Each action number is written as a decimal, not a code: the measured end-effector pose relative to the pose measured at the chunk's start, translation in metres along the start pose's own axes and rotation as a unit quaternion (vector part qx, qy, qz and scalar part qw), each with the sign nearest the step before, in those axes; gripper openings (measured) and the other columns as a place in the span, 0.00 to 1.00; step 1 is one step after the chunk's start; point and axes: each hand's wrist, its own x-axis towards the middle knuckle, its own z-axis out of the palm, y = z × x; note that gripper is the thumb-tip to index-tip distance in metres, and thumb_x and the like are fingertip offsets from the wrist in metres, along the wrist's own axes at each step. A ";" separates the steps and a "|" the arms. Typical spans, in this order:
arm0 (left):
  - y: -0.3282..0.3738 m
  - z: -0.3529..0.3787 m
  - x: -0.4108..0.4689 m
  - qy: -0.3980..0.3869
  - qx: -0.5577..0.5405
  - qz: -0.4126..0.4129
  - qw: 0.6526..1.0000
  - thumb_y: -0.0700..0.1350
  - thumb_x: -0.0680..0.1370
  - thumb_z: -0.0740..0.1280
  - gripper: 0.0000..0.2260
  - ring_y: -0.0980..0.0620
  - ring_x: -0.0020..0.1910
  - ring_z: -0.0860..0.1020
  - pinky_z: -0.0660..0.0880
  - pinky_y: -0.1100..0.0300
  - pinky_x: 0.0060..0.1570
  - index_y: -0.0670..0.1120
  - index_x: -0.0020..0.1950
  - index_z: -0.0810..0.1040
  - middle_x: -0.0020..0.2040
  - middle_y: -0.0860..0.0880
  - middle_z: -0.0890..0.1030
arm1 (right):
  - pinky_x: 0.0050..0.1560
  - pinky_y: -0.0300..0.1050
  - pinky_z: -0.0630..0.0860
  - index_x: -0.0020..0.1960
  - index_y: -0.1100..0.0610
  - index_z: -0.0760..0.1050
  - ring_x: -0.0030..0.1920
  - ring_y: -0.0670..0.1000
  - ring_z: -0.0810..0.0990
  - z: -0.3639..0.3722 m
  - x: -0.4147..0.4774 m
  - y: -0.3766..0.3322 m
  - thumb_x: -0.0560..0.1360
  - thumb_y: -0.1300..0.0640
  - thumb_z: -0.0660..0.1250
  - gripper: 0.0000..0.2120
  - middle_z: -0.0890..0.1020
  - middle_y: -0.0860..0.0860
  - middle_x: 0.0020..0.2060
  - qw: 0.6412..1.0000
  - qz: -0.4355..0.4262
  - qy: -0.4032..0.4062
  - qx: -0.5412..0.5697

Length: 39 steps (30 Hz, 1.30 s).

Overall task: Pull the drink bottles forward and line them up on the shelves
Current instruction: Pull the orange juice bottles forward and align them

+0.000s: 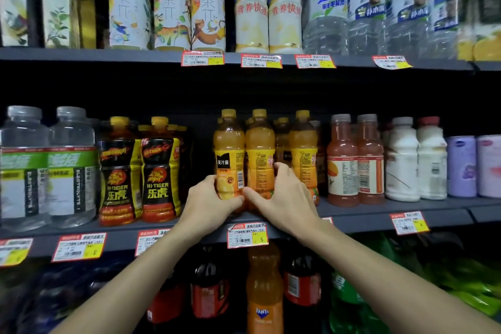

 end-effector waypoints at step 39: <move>0.009 -0.045 -0.007 -0.103 0.151 0.034 0.983 0.64 0.63 0.79 0.41 0.59 0.50 0.74 0.69 0.72 0.40 0.51 0.69 0.67 0.54 0.57 0.75 | 0.59 0.46 0.79 0.71 0.49 0.69 0.59 0.46 0.78 -0.047 0.014 0.019 0.64 0.30 0.76 0.42 0.78 0.45 0.62 0.957 -0.030 -0.282 0.060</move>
